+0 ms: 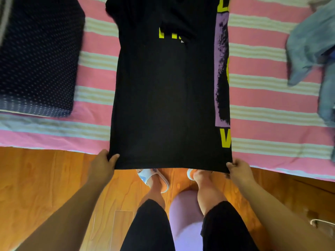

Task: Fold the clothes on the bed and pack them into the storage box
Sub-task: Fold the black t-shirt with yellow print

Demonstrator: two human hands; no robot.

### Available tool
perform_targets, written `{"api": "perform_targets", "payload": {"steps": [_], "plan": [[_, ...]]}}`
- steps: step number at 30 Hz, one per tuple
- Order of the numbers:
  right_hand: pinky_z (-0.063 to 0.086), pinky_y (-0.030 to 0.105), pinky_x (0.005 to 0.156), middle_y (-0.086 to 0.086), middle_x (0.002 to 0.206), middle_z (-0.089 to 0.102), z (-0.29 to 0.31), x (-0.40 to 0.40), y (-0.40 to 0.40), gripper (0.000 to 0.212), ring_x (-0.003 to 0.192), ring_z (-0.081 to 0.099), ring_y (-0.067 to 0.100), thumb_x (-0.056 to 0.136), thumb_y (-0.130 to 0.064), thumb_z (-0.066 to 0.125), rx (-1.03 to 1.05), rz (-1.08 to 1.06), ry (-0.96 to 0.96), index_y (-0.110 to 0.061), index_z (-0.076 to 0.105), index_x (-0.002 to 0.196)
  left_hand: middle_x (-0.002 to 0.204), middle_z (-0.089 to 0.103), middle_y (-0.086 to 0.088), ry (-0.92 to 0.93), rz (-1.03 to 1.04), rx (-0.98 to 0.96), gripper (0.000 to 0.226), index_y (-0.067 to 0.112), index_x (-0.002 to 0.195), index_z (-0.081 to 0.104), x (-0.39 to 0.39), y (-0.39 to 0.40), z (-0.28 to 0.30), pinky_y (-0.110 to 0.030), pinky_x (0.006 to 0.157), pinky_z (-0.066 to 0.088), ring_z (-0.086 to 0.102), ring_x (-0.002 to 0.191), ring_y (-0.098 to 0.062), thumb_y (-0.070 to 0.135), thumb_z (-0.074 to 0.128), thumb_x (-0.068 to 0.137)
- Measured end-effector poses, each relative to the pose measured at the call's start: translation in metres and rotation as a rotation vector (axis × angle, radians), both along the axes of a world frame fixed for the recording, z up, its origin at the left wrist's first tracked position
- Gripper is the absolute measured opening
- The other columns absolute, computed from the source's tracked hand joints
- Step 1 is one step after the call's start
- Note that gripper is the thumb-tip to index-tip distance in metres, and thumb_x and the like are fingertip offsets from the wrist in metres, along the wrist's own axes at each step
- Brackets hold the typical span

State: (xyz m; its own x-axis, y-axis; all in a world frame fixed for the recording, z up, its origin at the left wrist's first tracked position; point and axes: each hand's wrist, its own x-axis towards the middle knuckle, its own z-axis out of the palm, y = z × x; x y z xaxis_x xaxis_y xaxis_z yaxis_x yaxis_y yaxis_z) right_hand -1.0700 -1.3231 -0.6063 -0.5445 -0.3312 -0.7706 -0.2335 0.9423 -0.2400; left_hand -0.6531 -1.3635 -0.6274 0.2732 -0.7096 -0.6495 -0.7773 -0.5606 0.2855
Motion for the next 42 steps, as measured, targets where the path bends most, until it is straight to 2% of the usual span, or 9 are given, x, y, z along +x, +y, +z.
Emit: {"api": "perform_targets", "payload": {"steps": [3,7,16,23,27,30,35,39,42], "plan": [[0.056,0.041,0.083,0.008,0.092,0.065,-0.010,-0.012,-0.020,0.012,0.084,0.062,0.025,0.096,-0.015,0.059,0.223,0.274,0.059,-0.009,0.061,0.086,0.108,0.063,-0.016,-0.163,-0.038,0.180,0.034,0.010,0.118,0.049,-0.005,-0.025,0.003,-0.039,0.073,0.042,0.060,0.097,-0.039,0.036,0.060,0.098],[0.052,0.040,0.071,0.013,0.091,0.062,0.005,-0.041,-0.106,0.010,0.082,0.060,0.031,0.090,-0.010,0.058,0.074,0.418,0.272,-0.004,0.053,0.097,0.104,0.053,-0.016,-0.274,-0.020,0.022,0.025,0.009,0.102,0.041,-0.040,-0.090,0.026,-0.045,0.074,0.044,0.056,0.096,-0.041,0.025,0.057,0.091],[0.041,0.030,0.079,0.012,0.121,0.063,0.028,-0.119,-0.375,0.029,0.098,0.057,0.029,0.091,-0.003,0.053,-0.312,0.777,0.234,-0.012,0.063,0.116,0.092,0.066,-0.004,0.517,0.637,-0.163,0.016,0.014,0.102,0.064,-0.154,-0.267,0.040,-0.038,0.084,0.055,0.064,0.087,-0.020,0.029,0.060,0.100],[0.047,0.042,0.101,0.016,0.128,0.059,0.002,-0.126,-0.545,0.041,0.119,0.056,0.036,0.091,0.004,0.052,-0.518,1.100,0.316,-0.012,0.064,0.127,0.125,0.065,-0.005,0.341,0.642,-0.294,0.081,0.020,0.137,0.053,-0.194,-0.402,0.001,-0.047,0.102,0.051,0.063,0.113,-0.028,0.067,0.066,0.072],[0.043,0.040,0.101,0.020,0.124,0.054,-0.028,-0.119,-0.610,0.046,0.117,0.049,0.042,0.085,-0.004,0.057,-0.630,1.179,0.397,-0.013,0.062,0.130,0.126,0.065,-0.009,0.230,0.595,-0.316,0.059,0.011,0.128,0.064,-0.208,-0.468,-0.022,-0.040,0.096,0.045,0.060,0.116,-0.032,0.057,0.065,0.091],[0.036,0.038,0.103,0.016,0.122,0.048,-0.042,-0.118,-0.647,0.049,0.121,0.042,0.041,0.083,-0.003,0.058,-0.504,1.237,0.397,-0.021,0.062,0.129,0.100,0.068,-0.004,0.399,0.674,-0.251,0.037,0.016,0.096,0.071,-0.210,-0.483,-0.033,-0.037,0.089,0.048,0.062,0.097,-0.025,0.052,0.072,0.088],[0.037,0.040,0.099,0.008,0.106,0.053,-0.035,-0.132,-0.677,0.036,0.115,0.046,0.037,0.071,-0.033,0.053,-0.256,1.429,0.416,-0.036,0.070,0.103,0.094,0.076,-0.010,0.610,0.757,-0.308,0.023,0.013,0.084,0.069,-0.205,-0.468,-0.031,-0.050,0.095,0.056,0.071,0.097,-0.032,0.035,0.073,0.091],[0.045,0.042,0.092,0.014,0.095,0.065,-0.026,-0.138,-0.684,0.035,0.098,0.057,0.034,0.081,-0.042,0.055,-0.399,1.281,0.309,-0.011,0.072,0.083,0.089,0.070,-0.006,0.825,0.843,-0.449,0.016,0.013,0.087,0.063,-0.204,-0.447,-0.020,-0.041,0.093,0.051,0.065,0.092,-0.023,0.024,0.062,0.099],[0.049,0.038,0.078,0.016,0.093,0.066,-0.031,-0.138,-0.687,0.029,0.089,0.060,0.033,0.095,-0.028,0.063,-0.496,1.105,0.204,-0.001,0.068,0.084,0.090,0.070,-0.002,0.749,0.859,-0.484,0.017,0.019,0.088,0.063,-0.200,-0.442,-0.025,-0.043,0.089,0.052,0.066,0.094,-0.022,0.030,0.060,0.101]]}}
